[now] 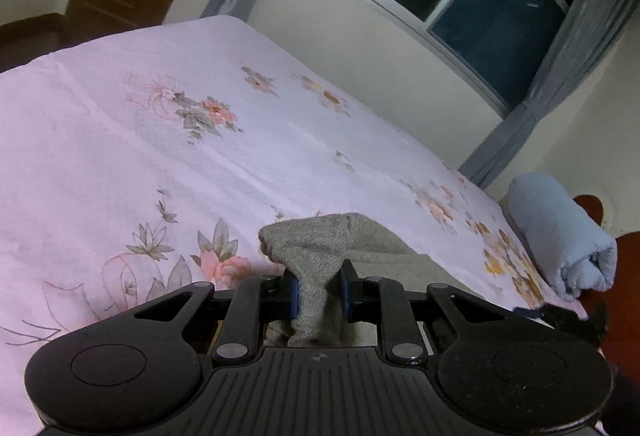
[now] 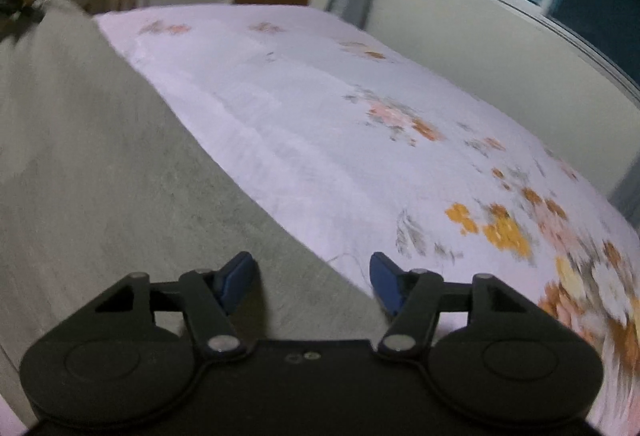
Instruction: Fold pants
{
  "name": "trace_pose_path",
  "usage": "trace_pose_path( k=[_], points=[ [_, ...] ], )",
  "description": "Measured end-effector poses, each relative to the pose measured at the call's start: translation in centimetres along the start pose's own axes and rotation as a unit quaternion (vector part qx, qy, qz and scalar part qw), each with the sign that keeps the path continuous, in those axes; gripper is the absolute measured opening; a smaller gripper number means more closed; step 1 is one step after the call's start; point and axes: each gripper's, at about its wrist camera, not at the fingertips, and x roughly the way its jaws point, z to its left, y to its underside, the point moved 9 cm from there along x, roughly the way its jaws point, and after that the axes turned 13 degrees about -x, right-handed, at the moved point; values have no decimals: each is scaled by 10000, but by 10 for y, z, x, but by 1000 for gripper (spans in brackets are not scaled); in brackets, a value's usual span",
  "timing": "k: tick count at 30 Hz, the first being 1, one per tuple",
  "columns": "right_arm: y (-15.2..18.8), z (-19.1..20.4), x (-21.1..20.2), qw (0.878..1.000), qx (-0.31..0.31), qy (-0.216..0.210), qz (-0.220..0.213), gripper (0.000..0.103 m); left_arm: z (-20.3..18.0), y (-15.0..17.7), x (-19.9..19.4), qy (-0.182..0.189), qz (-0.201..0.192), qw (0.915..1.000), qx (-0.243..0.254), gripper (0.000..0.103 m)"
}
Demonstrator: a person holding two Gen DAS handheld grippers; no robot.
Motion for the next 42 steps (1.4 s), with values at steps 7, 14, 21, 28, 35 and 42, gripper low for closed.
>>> trace_pose_path(
  k=[7, 14, 21, 28, 35, 42],
  points=[
    [0, 0, -3, 9968, 42, -751, 257, 0, -1, 0, 0, -6, 110, 9999, 54, 19],
    [-6, 13, -74, 9987, 58, -496, -115, 0, -4, -2, -14, 203, 68, 9996, 156, 19],
    [-11, 75, -184, 9991, -136, -308, -259, 0, -8, 12, -66, 746, 48, 9964, 407, 19],
    [10, 173, -251, 9993, -119, -347, -21, 0, 17, 59, -128, 1108, 271, 9914, 648, 27],
    [66, 245, -215, 9981, 177, -281, 511, 0, 94, 121, -171, -436, 148, 9975, -533, 69],
    [59, 228, -217, 9963, 841, -32, 172, 0, 78, 143, -213, -237, -213, 9901, -1369, 69]
  ],
)
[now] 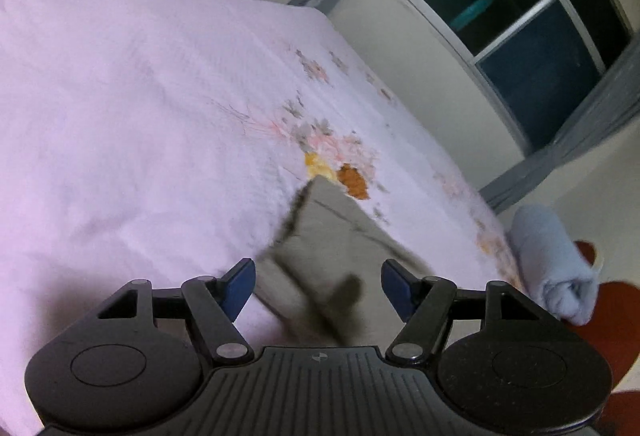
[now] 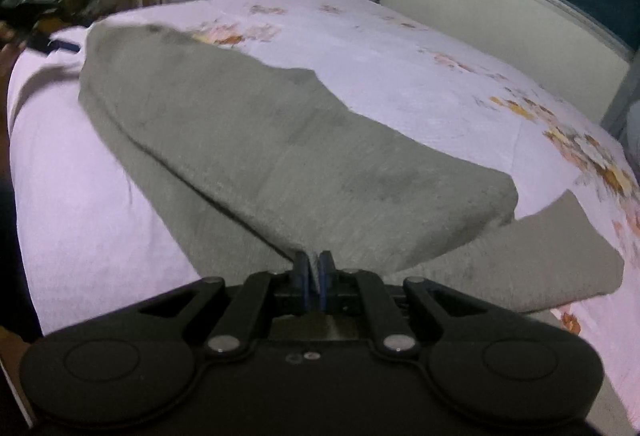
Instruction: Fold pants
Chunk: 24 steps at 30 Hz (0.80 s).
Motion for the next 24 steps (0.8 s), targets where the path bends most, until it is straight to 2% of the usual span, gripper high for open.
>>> trace_pose_path(
  k=[1, 5, 7, 8, 9, 10, 13, 17, 21, 24],
  points=[
    [-1, 0, 0, 10000, -50, 4, -7, 0, -5, 0, 2, 5, 36, 10000, 2, 69],
    [3, 5, -1, 10000, -38, -30, -18, 0, -3, 11, 27, -704, 408, 9966, -144, 68],
    [5, 10, -5, 10000, -1, -21, -43, 0, -7, 16, 32, -830, 435, 9956, -42, 67],
    [5, 10, -5, 10000, -4, -13, -56, 0, -8, 18, 35, -805, 444, 9958, -46, 63],
    [8, 12, -7, 10000, 1, -5, -69, 0, -8, 18, 37, -875, 400, 9954, -7, 48],
    [10, 14, -7, 10000, 25, -1, -80, 0, -8, 17, 41, -960, 362, 9947, 61, 40],
    [11, 16, -5, 9999, 101, 48, -99, 0, -14, 19, 46, -1085, 307, 9931, 310, 34],
    [11, 15, -4, 9996, 210, 140, -126, 0, -18, 17, 46, -1074, 190, 9927, 516, 26],
    [7, 10, -14, 9986, 480, 98, -201, 0, -37, 7, 32, -590, -6, 9969, 515, 24],
    [2, 7, -34, 9980, 485, 135, -392, 0, -47, 2, 28, -484, 36, 9965, 673, 24]
  ],
)
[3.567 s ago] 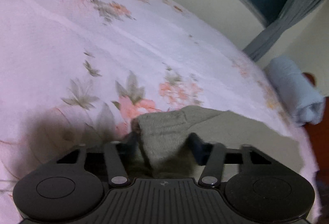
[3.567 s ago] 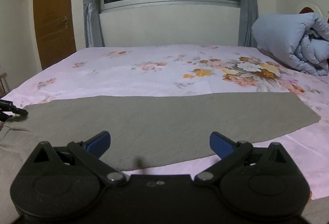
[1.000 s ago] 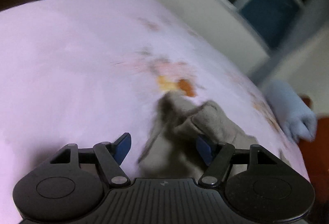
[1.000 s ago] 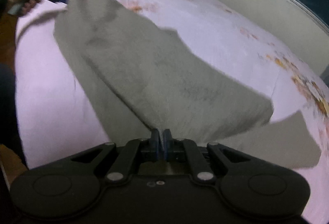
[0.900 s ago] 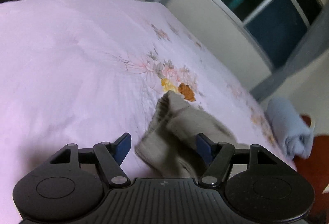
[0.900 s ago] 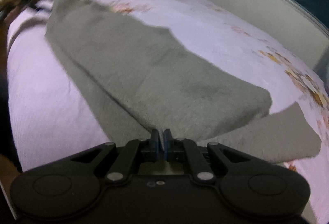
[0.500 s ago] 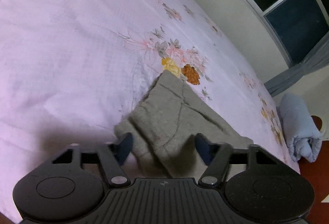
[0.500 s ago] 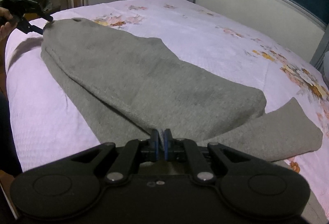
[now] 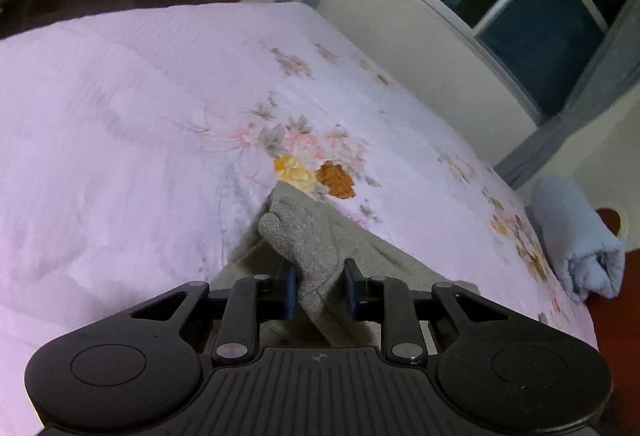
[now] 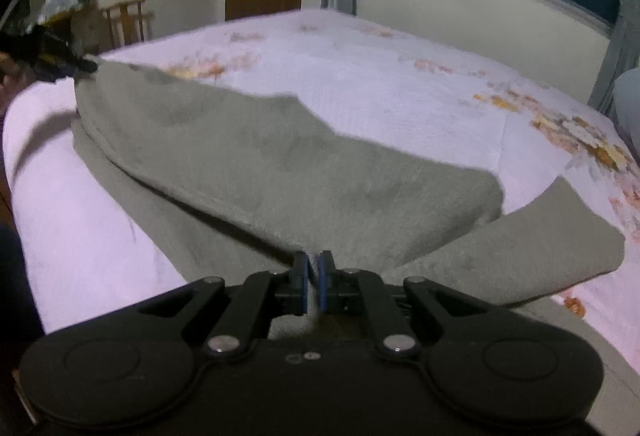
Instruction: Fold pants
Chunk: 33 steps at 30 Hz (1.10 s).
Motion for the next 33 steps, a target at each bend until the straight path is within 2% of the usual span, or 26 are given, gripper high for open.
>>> trace_pose_path(
  k=[3, 6, 9, 14, 17, 20, 23, 25, 27, 30, 31, 33],
  points=[
    [4, 3, -10, 10000, -51, -44, -16, 0, 14, 4, 7, -111, 224, 9997, -35, 24],
    [21, 12, 5, 9994, -117, -182, 286, 0, 41, 21, 21, -325, 459, 9982, -202, 24],
    [27, 18, 14, 9990, -125, -173, 396, 0, 46, 24, 17, -183, 356, 9984, -396, 24],
    [18, 18, -5, 9997, -72, -109, 213, 0, 33, 23, 7, -174, 303, 9994, -31, 24],
    [20, 22, -7, 9996, -81, -78, 239, 0, 35, 25, 13, -352, 402, 9984, 187, 24],
    [33, 28, 6, 9987, -59, -158, 484, 0, 36, 22, 12, -268, 417, 9987, 94, 24],
    [26, 29, -7, 9994, -44, -149, 321, 0, 29, 17, 2, -124, 354, 9990, 225, 24],
    [24, 31, -12, 9994, -108, -125, 290, 0, 29, 19, 6, -250, 436, 9978, 426, 24],
    [32, 33, 0, 9987, -127, -81, 485, 0, 38, 23, 17, -402, 581, 9968, 367, 24],
    [38, 36, 15, 9982, 25, 3, 597, 0, 41, 20, 16, -278, 468, 9985, 115, 24],
    [36, 35, 14, 9983, 80, 43, 579, 0, 38, 19, 13, -214, 399, 9989, 149, 24],
    [33, 34, 6, 9987, 166, 127, 470, 0, 39, 23, 15, -336, 448, 9978, 356, 24]
  ],
)
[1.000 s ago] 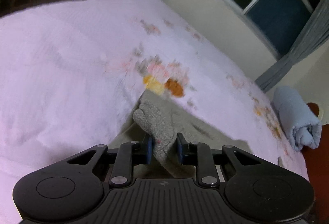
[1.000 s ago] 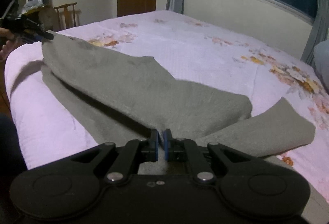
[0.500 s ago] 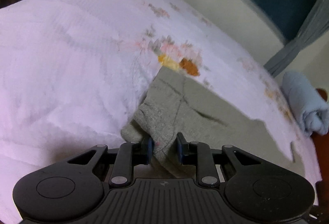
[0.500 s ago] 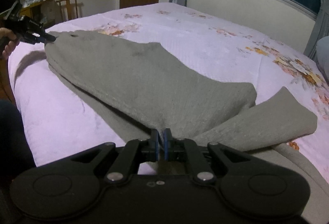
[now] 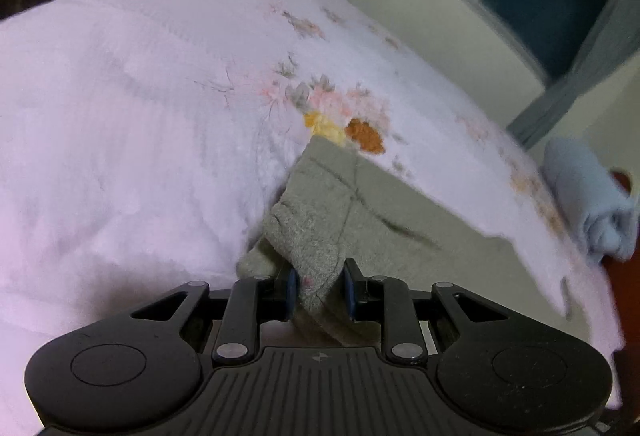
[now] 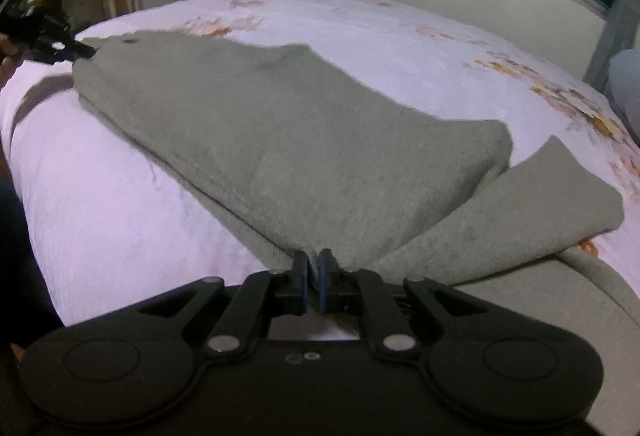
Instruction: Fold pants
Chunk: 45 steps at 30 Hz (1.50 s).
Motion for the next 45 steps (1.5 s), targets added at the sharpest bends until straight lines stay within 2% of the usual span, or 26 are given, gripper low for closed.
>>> trace_pose_path(
  k=[3, 5, 6, 7, 8, 9, 10, 11, 13, 15, 17, 18, 20, 21, 22, 24, 25, 27, 29, 31, 32, 34, 37, 41, 43, 45],
  points=[
    [12, -1, 11, 9997, 208, -34, 89, 0, 6, 7, 6, -44, 5, 10000, -36, 27],
    [8, -3, 10, 9995, 299, -12, 75, 4, 4, 5, 1, 0, -53, 9999, -88, 31],
    [6, -4, 7, 9996, 278, 36, 81, 9, 2, 4, -5, -66, -109, 9999, -54, 42],
    [3, -4, 0, 9997, 175, 165, 50, 19, 2, 2, -12, -208, -247, 9995, 12, 63],
    [0, -6, -12, 9993, 77, 339, -104, 27, -1, 0, -23, -308, -440, 9985, 98, 72],
    [-3, -9, -22, 9987, 100, 432, -268, 46, -4, -2, -34, -310, -597, 9976, 165, 77],
    [-4, -13, -33, 9976, 199, 509, -430, 64, -9, -3, -44, -235, -735, 9968, 207, 78],
    [-6, -17, -40, 9965, 318, 541, -545, 64, -14, -4, -51, -159, -820, 9963, 187, 78],
    [-8, -24, -42, 9956, 467, 563, -581, 51, -25, -3, -55, -147, -875, 9959, 180, 78],
    [-13, -32, -35, 9939, 587, 789, -497, 46, -39, 3, -49, -133, -821, 9961, 302, 78],
    [-16, -36, -24, 9924, 707, 939, -359, 46, -46, 11, -35, -291, -690, 9964, 400, 78],
    [-14, -37, -15, 9921, 676, 1047, -158, 48, -45, 16, -25, -463, -600, 9961, 443, 78],
    [7, -37, 7, 9893, 544, 1161, 700, 46, -36, 27, -10, -823, -374, 9949, 452, 78],
    [14, -38, 12, 9883, 537, 1149, 850, 46, -32, 33, -7, -926, -261, 9944, 445, 78],
    [20, -40, 6, 9881, 675, 1152, 762, 46, -27, 38, -7, -1020, -225, 9937, 409, 78],
    [28, -47, -11, 9866, 1043, 1135, 539, 46, -28, 43, -16, -859, -346, 9948, 430, 78],
    [25, -51, -26, 9863, 1144, 1171, 224, 46, -30, 45, -21, -858, -430, 9943, 472, 78],
    [14, -74, -50, 9806, 1191, 1528, -284, 50, -40, 47, -28, -823, -629, 9925, 648, 78],
    [2, -107, -59, 9724, 1366, 1830, -484, 51, -51, 47, -27, -886, -798, 9899, 767, 79],
    [-10, -147, -51, 9660, 1645, 1930, -498, 51, -67, 50, -28, -1047, -903, 9870, 819, 80],
    [-15, -164, -45, 9634, 1755, 1963, -497, 50, -79, 54, -28, -914, -959, 9877, 835, 82],
    [-24, -193, -31, 9591, 1958, 1999, -420, 46, -109, 70, -23, -678, -1006, 9874, 1016, 94],
    [-31, -210, -2, 9607, 1934, 1968, -294, 40, -139, 84, 3, -1056, -1160, 9748, 1585, 94],
    [-30, -222, 30, 9622, 1900, 1951, -30, 38, -139, 63, 35, -1511, -1253, 9734, 1179, 94],
    [-28, -229, 45, 9620, 1923, 1939, 79, 34, -138, 51, 45, -1604, -1315, 9731, 1007, 94],
    [-29, -240, 58, 9609, 1936, 1972, 155, 33, -137, 40, 51, -1785, -1433, 9676, 1065, 94]
  ],
)
